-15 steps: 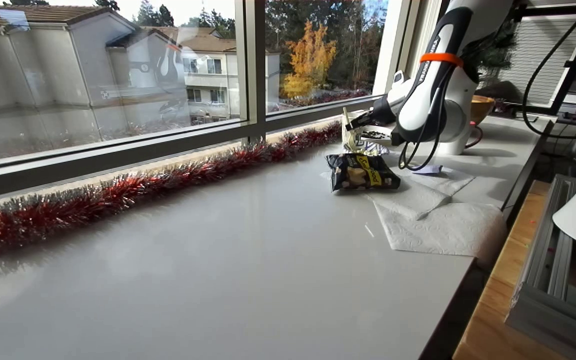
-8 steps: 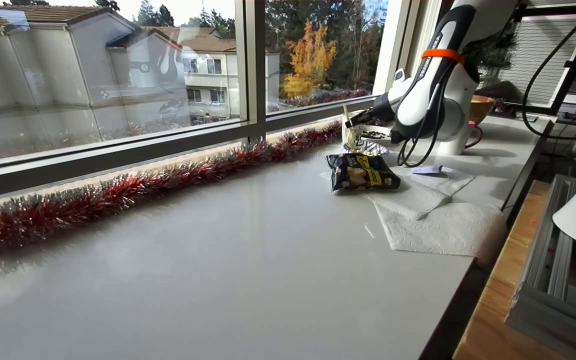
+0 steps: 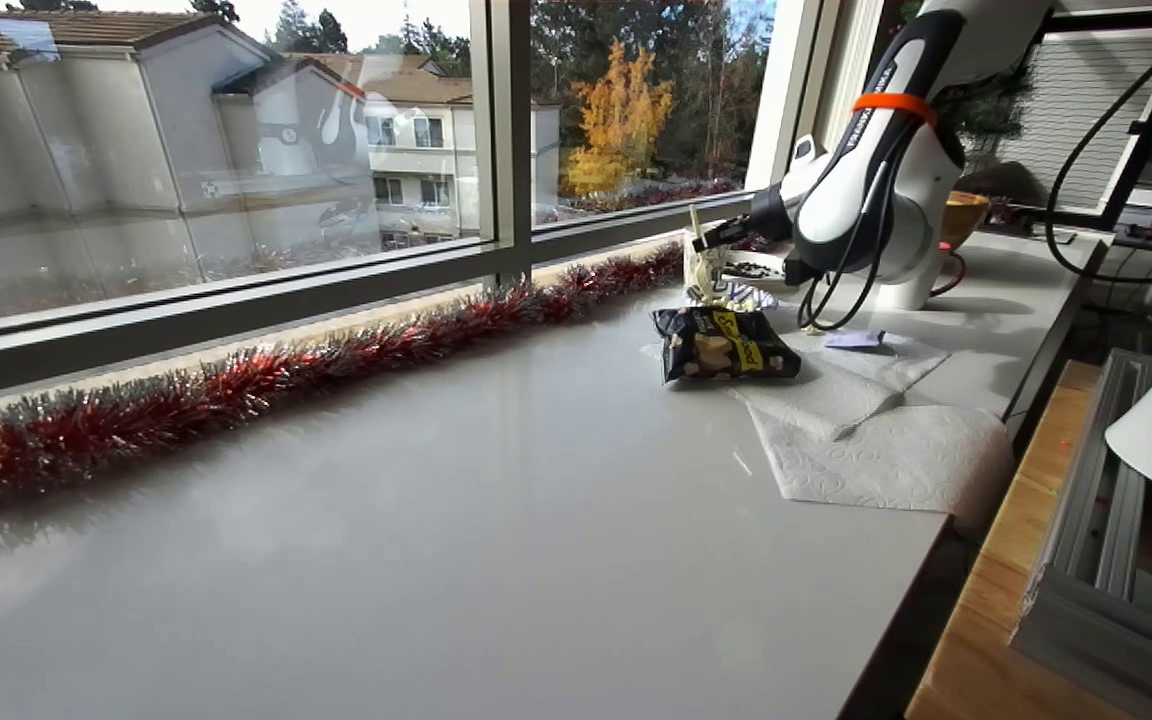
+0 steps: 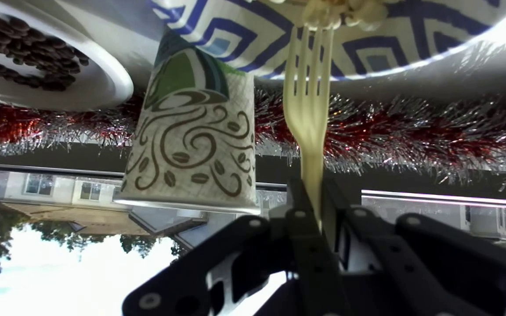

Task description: Pick up the folk and get a popcorn from the bowl

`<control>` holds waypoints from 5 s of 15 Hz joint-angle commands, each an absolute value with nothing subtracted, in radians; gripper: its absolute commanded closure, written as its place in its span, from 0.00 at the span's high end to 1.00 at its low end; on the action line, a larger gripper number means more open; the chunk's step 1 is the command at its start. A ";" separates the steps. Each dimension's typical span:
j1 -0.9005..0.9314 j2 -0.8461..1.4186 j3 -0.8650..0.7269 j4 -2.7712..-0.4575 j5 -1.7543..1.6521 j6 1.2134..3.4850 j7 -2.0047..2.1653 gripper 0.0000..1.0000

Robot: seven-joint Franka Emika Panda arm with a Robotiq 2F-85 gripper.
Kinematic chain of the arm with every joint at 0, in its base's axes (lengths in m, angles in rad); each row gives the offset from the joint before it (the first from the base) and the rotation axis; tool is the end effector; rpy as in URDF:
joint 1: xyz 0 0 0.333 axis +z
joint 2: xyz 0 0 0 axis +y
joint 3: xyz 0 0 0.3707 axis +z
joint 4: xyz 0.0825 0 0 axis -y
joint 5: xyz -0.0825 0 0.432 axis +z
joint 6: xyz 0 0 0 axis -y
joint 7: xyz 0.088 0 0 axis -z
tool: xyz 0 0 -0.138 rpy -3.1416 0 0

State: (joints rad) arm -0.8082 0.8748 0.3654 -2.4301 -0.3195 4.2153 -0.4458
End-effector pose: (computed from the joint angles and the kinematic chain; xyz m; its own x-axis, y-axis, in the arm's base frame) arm 0.4973 -0.1734 0.0951 0.4855 0.0672 0.8717 -0.0144 -0.9963 0.0848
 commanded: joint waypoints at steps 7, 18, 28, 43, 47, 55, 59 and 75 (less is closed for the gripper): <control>-0.927 0.883 0.461 -2.506 -0.345 4.237 -0.560 0.03; -1.165 0.778 0.685 -2.723 -0.232 4.236 -0.777 0.03; -0.847 0.614 0.570 -2.755 0.096 4.159 -0.709 0.03; -0.848 0.553 0.827 -2.750 0.547 3.968 -0.832 0.03; -0.899 0.500 0.885 -2.750 0.691 3.873 -0.918 0.03; -0.902 0.246 0.827 -2.751 1.177 3.364 -1.339 0.03; -0.764 0.293 0.627 -2.743 1.349 3.345 -1.571 0.03; -0.545 0.228 0.441 -2.761 1.389 3.303 -1.644 0.56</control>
State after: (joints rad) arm -0.5623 0.3194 0.4437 -2.7362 1.3713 3.3548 -1.6231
